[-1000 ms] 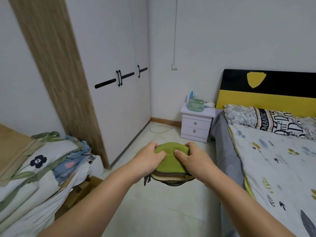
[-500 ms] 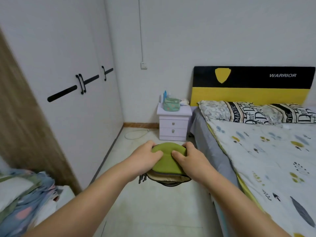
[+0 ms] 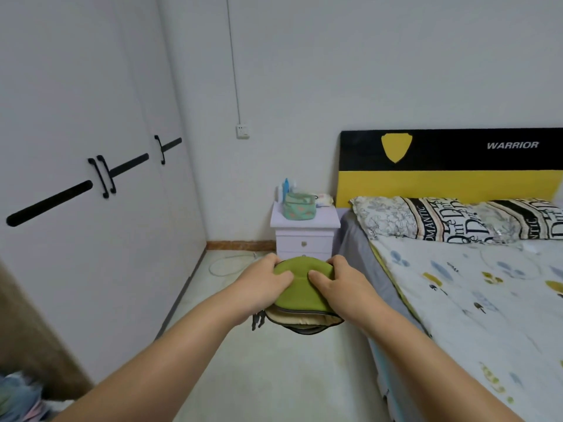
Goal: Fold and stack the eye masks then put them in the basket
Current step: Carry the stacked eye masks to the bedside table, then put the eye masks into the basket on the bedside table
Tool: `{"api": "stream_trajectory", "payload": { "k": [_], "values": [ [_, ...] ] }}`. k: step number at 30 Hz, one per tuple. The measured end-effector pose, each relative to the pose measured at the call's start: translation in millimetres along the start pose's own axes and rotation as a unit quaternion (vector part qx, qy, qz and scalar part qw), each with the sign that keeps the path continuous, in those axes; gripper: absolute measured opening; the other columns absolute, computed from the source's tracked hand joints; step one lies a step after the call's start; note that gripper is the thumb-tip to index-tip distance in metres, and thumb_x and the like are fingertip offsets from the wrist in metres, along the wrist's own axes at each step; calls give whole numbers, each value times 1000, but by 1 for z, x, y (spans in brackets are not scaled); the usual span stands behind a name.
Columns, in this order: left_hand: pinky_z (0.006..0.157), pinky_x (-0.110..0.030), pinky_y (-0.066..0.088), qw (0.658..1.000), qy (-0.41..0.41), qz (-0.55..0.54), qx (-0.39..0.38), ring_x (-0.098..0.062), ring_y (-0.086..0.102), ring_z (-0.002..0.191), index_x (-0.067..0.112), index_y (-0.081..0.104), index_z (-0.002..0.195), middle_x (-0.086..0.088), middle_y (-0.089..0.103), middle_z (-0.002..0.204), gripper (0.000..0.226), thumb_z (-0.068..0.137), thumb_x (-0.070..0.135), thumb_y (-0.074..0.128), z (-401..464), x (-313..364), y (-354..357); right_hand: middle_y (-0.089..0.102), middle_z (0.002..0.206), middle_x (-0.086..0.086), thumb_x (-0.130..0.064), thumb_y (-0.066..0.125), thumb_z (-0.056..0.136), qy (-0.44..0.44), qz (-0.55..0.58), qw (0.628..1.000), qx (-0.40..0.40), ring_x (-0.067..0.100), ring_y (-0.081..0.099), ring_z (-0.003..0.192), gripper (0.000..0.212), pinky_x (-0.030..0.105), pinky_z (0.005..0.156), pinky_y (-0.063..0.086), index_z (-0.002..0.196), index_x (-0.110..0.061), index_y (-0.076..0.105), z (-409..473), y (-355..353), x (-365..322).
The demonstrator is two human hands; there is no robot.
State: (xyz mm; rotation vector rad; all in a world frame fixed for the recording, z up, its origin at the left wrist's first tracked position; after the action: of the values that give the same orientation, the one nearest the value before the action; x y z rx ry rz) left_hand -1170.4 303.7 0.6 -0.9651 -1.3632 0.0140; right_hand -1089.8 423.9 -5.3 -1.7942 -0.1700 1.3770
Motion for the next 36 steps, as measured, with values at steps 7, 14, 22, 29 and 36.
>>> {"api": "stream_trajectory", "payload": {
  "k": [7,14,22,29,36],
  "values": [
    [62,-24,41,1000,-14,3,-6,-20,54,88,17,54,111,-4,58,99,28,85,25,46,96,11,4,49,95,2,-40,48,92,-9,-18,1000,-13,22,46,86,32,29,72,34,111,-15,45,100,-11,5],
    [66,-25,43,1000,-18,10,-24,-21,56,90,14,54,109,-6,60,102,27,85,24,45,196,8,3,59,116,11,-41,47,92,16,-12,1000,-22,30,55,105,39,31,76,38,119,-13,43,198,-5,16],
    [80,-31,47,999,-13,6,-42,-22,59,97,17,55,111,-5,63,107,27,85,23,47,335,-4,-17,59,107,7,-41,48,91,25,-6,999,-25,29,56,102,35,35,80,41,113,-14,44,327,7,8],
    [83,-34,48,996,-6,26,-82,-23,60,98,16,55,111,-9,64,108,28,85,23,46,437,-8,-15,52,98,2,-41,48,91,49,1,999,-23,23,51,89,33,31,76,39,111,-14,44,422,14,19],
    [92,-37,47,994,-15,23,-101,-25,58,106,21,53,118,-8,62,116,33,86,21,43,538,-8,-2,52,97,1,-41,48,91,60,-4,998,-26,22,50,87,37,29,72,36,115,-13,44,524,12,37]
  ]
}}
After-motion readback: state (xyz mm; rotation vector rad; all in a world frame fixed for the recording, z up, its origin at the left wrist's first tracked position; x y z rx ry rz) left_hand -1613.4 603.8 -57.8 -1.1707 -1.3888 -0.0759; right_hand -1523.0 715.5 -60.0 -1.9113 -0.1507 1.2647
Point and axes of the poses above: each hand's wrist, its own z-axis towards the middle knuckle, its own y-axis out of the palm, x = y × z, the point moved 6 cm from there along z, towards the middle knuckle
